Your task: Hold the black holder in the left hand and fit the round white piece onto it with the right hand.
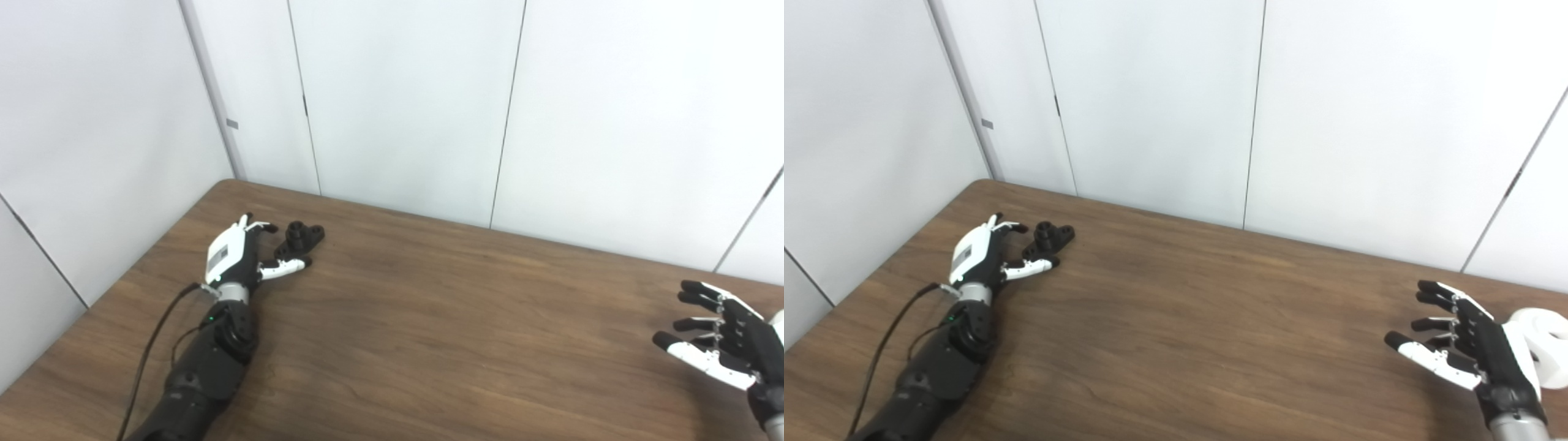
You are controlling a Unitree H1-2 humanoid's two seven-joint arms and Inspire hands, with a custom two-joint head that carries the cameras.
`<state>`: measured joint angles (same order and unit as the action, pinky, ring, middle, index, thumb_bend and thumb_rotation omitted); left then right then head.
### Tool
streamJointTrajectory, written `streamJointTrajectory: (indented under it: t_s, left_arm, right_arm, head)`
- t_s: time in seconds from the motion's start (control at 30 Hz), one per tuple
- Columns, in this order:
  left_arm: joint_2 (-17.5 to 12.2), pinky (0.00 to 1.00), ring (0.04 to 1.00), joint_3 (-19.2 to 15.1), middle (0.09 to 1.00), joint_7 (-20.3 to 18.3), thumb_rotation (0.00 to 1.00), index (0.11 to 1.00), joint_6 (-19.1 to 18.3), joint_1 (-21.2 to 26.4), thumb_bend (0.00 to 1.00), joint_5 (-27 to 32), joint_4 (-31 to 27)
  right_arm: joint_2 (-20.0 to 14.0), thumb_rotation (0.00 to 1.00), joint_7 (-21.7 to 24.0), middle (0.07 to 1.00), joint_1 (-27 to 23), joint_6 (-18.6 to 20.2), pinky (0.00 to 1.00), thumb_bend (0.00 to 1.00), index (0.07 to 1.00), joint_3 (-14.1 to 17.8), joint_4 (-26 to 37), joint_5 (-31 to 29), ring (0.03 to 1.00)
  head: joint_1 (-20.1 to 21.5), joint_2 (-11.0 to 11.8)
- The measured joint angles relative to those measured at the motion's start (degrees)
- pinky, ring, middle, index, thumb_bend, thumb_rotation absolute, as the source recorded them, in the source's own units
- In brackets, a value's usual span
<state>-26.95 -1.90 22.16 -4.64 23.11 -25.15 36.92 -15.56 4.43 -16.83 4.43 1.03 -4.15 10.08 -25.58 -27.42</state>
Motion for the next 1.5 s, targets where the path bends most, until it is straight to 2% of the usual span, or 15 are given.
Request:
streamJointTrajectory:
  t_s: [0.3,0.6,0.73,1.03,1.17,1.5]
  left_arm:
    - [0.3,0.93,1.000,0.1,0.962,2.1,0.18,0.716,3.5,1.7,0.87,1.2,3.4]
    - [0.4,0.94,1.000,1.1,0.965,2.7,0.18,0.727,3.4,2.5,0.86,1.2,4.8]
    - [0.3,0.97,1.000,1.9,0.975,3.2,0.19,0.729,3.1,3.1,0.86,0.9,5.5]
    - [0.1,1.00,1.000,4.0,1.000,2.5,0.33,0.739,-4.3,4.0,0.90,-0.2,5.8]
    - [0.0,1.00,1.000,4.2,1.000,1.1,0.33,0.712,-6.7,4.1,0.90,0.2,4.5]
    - [-1.6,1.00,1.000,4.6,0.964,-3.9,0.28,0.577,-11.2,4.2,0.92,0.8,0.7]
  right_arm:
    - [-0.1,0.30,0.0,0.781,0.4,0.8,0.46,0.65,0.776,0.1,1.9,0.4,0.616]
    - [-0.7,0.32,0.2,0.787,0.5,1.6,0.46,0.65,0.785,0.1,2.2,0.4,0.621]
    - [-1.6,0.31,0.3,0.782,0.5,1.6,0.47,0.66,0.776,0.3,2.1,0.4,0.624]
    - [-1.7,0.31,0.3,0.806,0.5,1.7,0.49,0.67,0.783,0.6,2.1,0.0,0.646]
    - [-1.7,0.28,0.3,0.817,0.5,1.8,0.48,0.66,0.782,0.7,2.1,-0.4,0.653]
    - [-1.7,0.30,0.3,0.800,0.6,1.8,0.48,0.67,0.777,0.8,2.3,-0.5,0.646]
  head:
    - [0.6,-0.4]
    - [0.9,-0.6]
    - [0.8,-0.6]
    - [0.7,-0.8]
    - [0.9,-1.1]
    - [0.6,-1.2]
